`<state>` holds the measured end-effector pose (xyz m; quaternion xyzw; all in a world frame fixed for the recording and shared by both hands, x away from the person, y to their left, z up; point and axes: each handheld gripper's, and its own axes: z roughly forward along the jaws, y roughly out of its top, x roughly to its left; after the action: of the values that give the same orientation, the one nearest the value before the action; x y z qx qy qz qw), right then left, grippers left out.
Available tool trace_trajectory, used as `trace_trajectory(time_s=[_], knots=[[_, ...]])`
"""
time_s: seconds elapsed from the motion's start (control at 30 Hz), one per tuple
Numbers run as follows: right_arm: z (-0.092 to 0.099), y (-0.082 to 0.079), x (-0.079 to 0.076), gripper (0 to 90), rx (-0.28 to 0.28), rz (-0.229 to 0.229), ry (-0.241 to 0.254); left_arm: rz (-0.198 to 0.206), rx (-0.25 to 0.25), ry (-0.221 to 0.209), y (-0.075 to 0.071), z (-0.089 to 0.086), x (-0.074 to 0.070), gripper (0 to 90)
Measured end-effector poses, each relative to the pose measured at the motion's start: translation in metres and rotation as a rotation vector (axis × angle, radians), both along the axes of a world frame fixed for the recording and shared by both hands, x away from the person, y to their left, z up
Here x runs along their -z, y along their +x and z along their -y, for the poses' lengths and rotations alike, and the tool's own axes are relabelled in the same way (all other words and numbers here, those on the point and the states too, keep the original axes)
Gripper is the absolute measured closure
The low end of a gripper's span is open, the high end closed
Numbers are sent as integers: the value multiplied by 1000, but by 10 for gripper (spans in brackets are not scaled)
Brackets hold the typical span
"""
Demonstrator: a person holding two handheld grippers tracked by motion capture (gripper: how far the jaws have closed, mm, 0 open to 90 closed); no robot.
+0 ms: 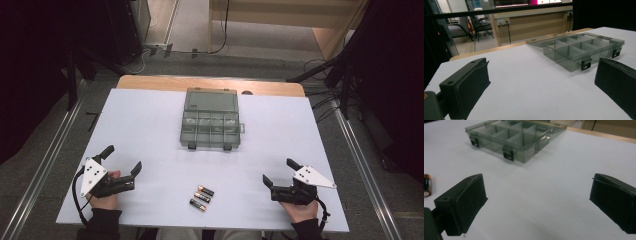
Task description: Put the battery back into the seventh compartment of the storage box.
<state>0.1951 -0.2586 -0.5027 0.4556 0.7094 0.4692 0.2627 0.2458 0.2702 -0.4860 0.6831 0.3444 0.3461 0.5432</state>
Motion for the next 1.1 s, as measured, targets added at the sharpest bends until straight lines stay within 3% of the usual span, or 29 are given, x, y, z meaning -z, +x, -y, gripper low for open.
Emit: trace_trajectory(time_s=[0.13, 0.17, 0.23, 0.47, 0.7, 1.1], knots=[[-8, 2, -2, 9, -44, -29, -44, -2, 4, 3, -1, 1, 0, 0], [-16, 3, -5, 9, -81, -54, -64, -6, 5, 5, -1, 1, 0, 0], [-24, 4, -7, 9, -112, -63, -95, -6, 8, 9, -1, 1, 1, 0], [-55, 6, -11, 9, -191, -109, -175, -5, 5, 8, -2, 0, 0, 0], [-77, 11, -16, 18, -253, -159, -214, -7, 11, 19, -3, 1, 0, 0], [-108, 24, -25, 29, -325, -201, -262, -6, 13, 23, -2, 0, 0, 0]])
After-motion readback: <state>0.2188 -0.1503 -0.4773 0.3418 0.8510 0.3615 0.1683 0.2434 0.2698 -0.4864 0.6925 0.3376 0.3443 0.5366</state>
